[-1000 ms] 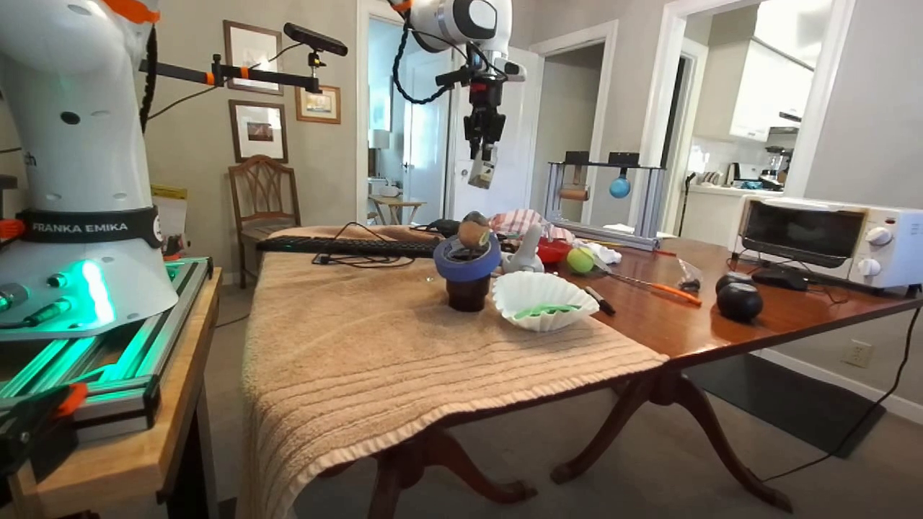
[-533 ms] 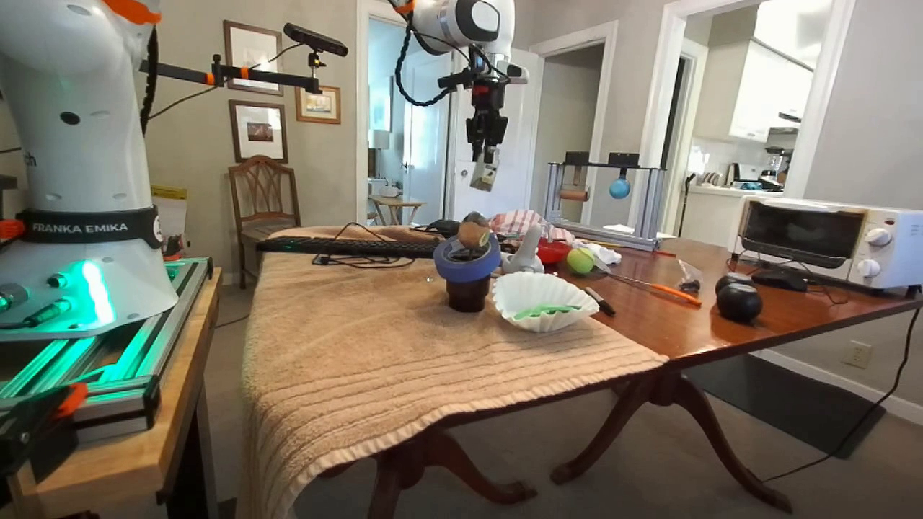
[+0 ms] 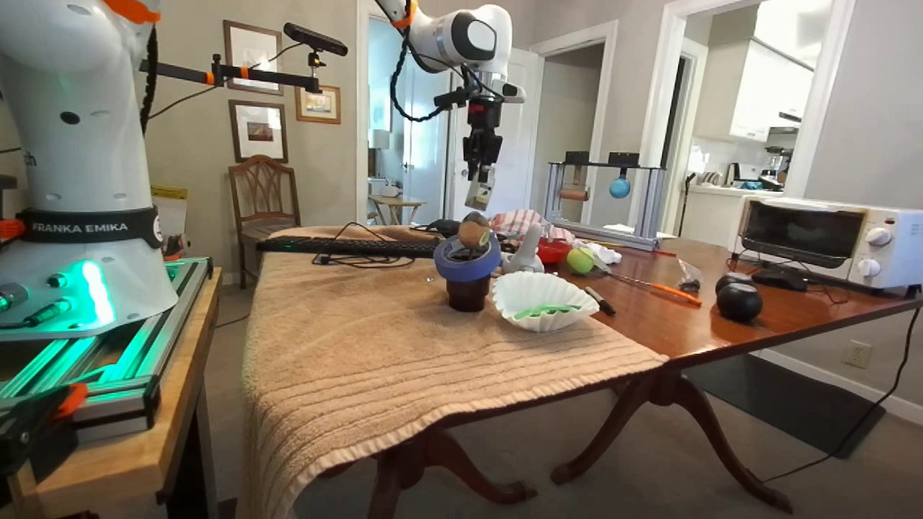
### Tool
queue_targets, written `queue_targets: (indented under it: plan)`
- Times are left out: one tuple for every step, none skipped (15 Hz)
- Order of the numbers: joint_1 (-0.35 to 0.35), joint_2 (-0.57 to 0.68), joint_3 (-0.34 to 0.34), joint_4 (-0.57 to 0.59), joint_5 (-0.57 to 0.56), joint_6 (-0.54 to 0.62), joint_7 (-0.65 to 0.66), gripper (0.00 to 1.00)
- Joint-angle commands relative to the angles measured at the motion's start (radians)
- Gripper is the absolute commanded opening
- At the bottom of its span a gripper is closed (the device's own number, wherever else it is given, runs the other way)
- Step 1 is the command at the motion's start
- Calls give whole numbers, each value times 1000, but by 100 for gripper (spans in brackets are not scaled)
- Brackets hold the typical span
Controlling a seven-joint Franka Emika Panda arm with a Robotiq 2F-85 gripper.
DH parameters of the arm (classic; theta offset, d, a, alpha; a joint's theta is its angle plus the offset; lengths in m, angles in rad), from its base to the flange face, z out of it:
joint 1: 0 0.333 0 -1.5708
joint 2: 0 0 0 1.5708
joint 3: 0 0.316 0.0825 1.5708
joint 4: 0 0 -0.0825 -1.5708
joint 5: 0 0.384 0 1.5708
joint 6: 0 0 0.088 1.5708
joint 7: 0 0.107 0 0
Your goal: Move the white remote to the left then move the hand sanitizer to the right
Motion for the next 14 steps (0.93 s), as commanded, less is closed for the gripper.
queue_targets:
  plan:
    - [6,-47,-26,-178,-15,124,74,23]
    - [5,-54,-36,-221,-20,171,92,23]
    - [1,-57,-42,-250,-14,195,98,23]
    - [1,-59,-49,-275,-14,215,112,23]
    - [5,-67,-56,-301,-22,235,128,23]
    - [10,-75,-61,-328,-26,258,141,23]
    - [13,-84,-64,-351,-34,276,152,23]
    - [19,-96,-65,-377,-42,290,167,23]
    - [23,-107,-66,-400,-54,306,182,23]
    - [24,-107,-62,-411,-59,314,184,23]
    - [30,-110,-61,-423,-68,325,201,23]
    - [35,-114,-58,-439,-75,350,209,23]
    - [43,-115,-60,-454,-91,383,226,23]
    - [50,-117,-68,-466,-116,414,250,23]
